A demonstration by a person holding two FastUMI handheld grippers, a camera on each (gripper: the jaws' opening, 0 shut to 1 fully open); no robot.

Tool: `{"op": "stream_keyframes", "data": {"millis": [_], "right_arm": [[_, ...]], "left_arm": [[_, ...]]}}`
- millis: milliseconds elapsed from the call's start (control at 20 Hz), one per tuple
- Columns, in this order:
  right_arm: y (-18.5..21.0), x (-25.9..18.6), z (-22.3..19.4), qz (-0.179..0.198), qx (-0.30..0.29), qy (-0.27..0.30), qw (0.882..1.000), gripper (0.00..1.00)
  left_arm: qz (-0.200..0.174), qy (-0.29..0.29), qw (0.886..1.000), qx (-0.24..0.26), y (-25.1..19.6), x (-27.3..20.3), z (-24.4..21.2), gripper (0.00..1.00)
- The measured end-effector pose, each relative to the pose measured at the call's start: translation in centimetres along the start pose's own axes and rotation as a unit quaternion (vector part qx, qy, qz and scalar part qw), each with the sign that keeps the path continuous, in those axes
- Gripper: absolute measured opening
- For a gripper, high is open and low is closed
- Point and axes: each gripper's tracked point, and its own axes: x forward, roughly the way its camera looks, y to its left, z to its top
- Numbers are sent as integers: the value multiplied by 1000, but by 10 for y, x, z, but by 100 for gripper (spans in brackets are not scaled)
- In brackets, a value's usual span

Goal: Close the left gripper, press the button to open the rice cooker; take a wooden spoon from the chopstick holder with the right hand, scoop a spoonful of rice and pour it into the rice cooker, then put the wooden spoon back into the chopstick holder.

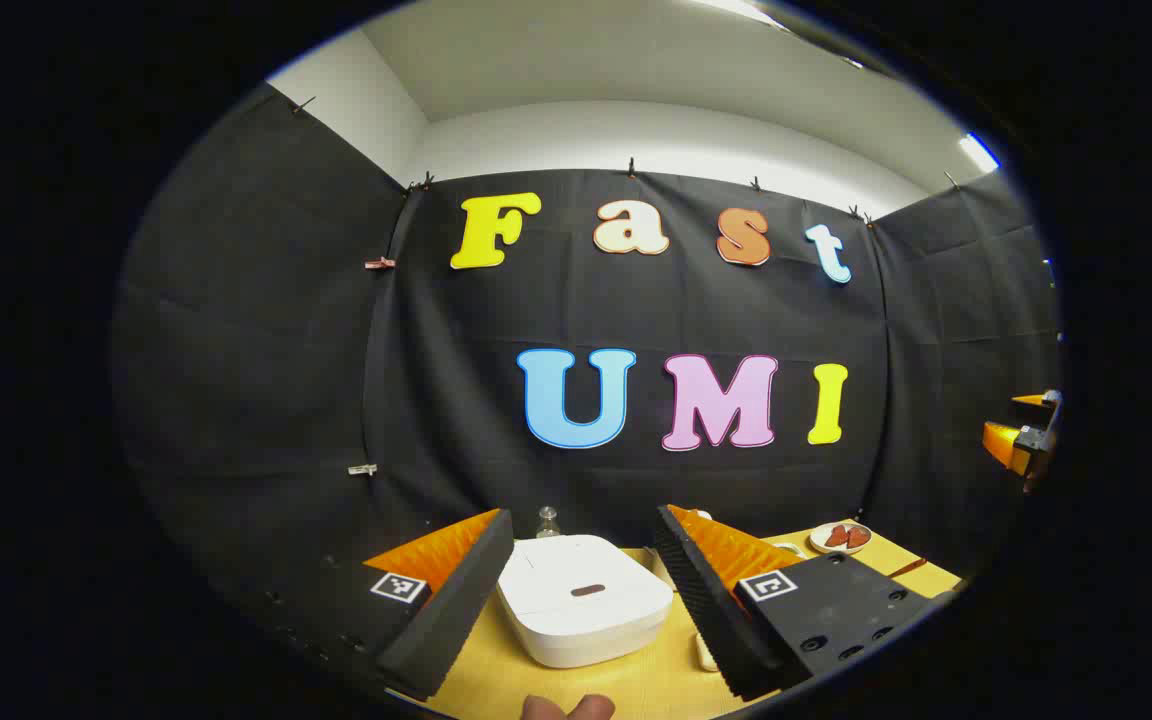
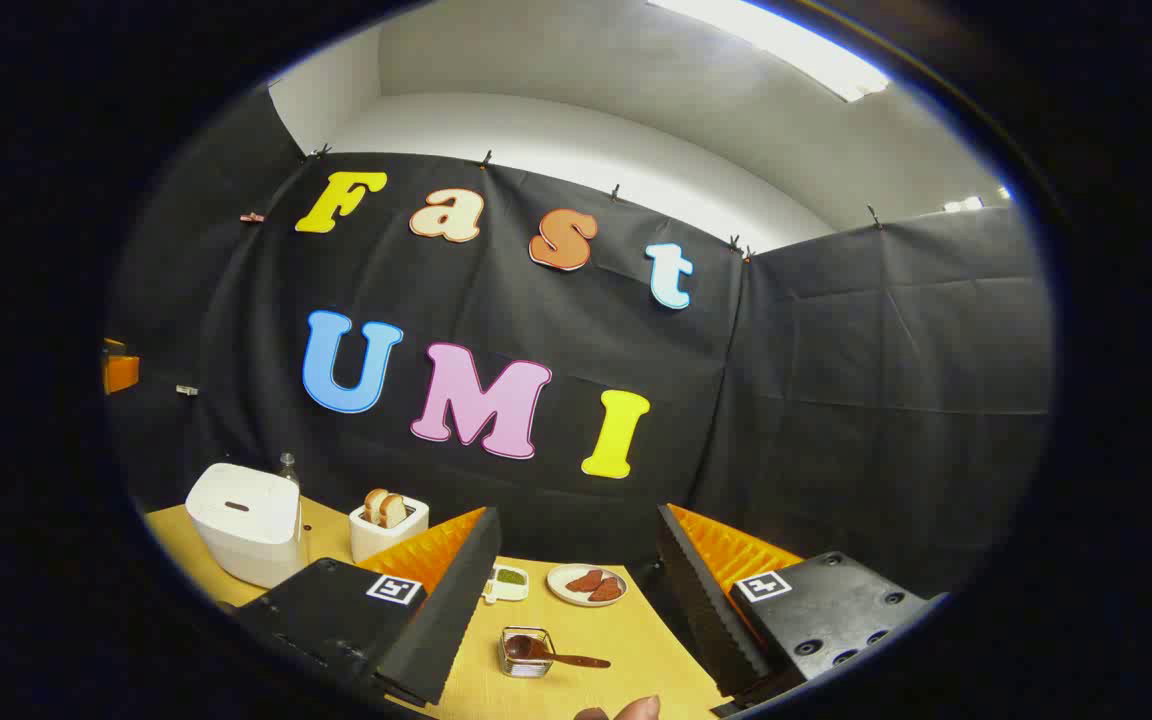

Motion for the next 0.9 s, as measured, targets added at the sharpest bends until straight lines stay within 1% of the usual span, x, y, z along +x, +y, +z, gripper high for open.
{"op": "stream_keyframes", "data": {"millis": [450,900], "right_arm": [[8,5,4,10,-1,0,1000,97],[8,2,2,9,-8,3,1000,97]], "left_arm": [[10,7,1000,17,8,3,-6,98],[12,7,1000,5,7,2,-10,98]]}}
